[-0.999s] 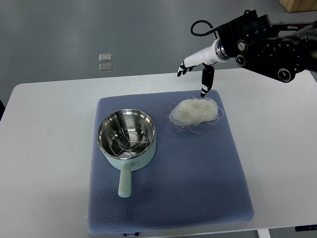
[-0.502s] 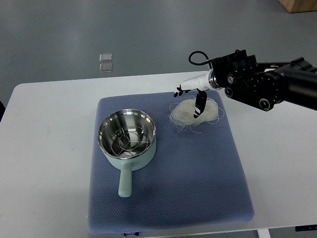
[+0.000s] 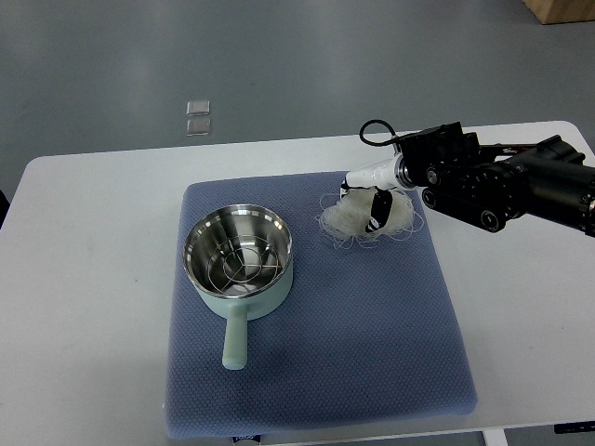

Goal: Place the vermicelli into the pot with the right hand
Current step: 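Lower the right hand and close its fingers on the vermicelli, then lift the grasped vermicelli off the mat with the right hand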

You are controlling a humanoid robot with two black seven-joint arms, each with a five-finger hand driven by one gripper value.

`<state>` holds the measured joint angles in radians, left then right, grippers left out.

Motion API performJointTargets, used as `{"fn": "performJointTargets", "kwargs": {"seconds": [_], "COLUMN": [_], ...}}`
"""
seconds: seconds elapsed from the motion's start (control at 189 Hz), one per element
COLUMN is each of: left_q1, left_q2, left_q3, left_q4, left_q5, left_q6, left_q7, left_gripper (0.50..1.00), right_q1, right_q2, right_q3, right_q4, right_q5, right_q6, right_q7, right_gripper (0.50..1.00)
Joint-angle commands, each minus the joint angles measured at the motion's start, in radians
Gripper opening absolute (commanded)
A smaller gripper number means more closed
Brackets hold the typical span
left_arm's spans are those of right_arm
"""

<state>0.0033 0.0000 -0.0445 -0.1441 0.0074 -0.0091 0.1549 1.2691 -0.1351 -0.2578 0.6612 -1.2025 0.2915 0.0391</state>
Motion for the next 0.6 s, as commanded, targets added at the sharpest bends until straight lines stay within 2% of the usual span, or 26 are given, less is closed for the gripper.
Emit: {"fn": "performJointTargets", "kwargs": {"seconds": [0.0, 0.18, 0.259, 0.486, 0.592], "left_q1": [0.000, 0.000, 0.000, 0.000, 0.000], "left_q2": [0.000, 0.000, 0.000, 0.000, 0.000], "left_q3": [0.000, -0.001, -0.001, -0.001, 0.000], "left_q4": [0.000, 0.000, 0.000, 0.000, 0.000], "left_q5": [0.000, 0.000, 0.000, -0.001, 0.000], "left_q6": [0.000, 0.000, 0.000, 0.000, 0.000], "left_q7": [0.000, 0.000, 0.000, 0.000, 0.000], "left_gripper": [1.000, 1.000, 1.000, 1.000, 1.000], "right_q1": [0.003, 0.018, 0.075, 0.263, 0.352], "right_q2": [-0.001, -0.020, -0.043, -0.181, -0.204], "right_q3": [0.002, 0.015, 0.015, 0.078, 0.083], "right_q4": [0.000, 0.020, 0.051, 0.242, 0.302], "right_q5": [-0.012, -0.011, -0.002, 0.086, 0.156], "right_q6": [0.001, 0.014, 0.040, 0.126, 0.143], "right_q7": [0.001, 0.004, 0.004, -0.001, -0.002], "right_gripper": [0.500, 0.500, 0.500, 0.500, 0.500]}}
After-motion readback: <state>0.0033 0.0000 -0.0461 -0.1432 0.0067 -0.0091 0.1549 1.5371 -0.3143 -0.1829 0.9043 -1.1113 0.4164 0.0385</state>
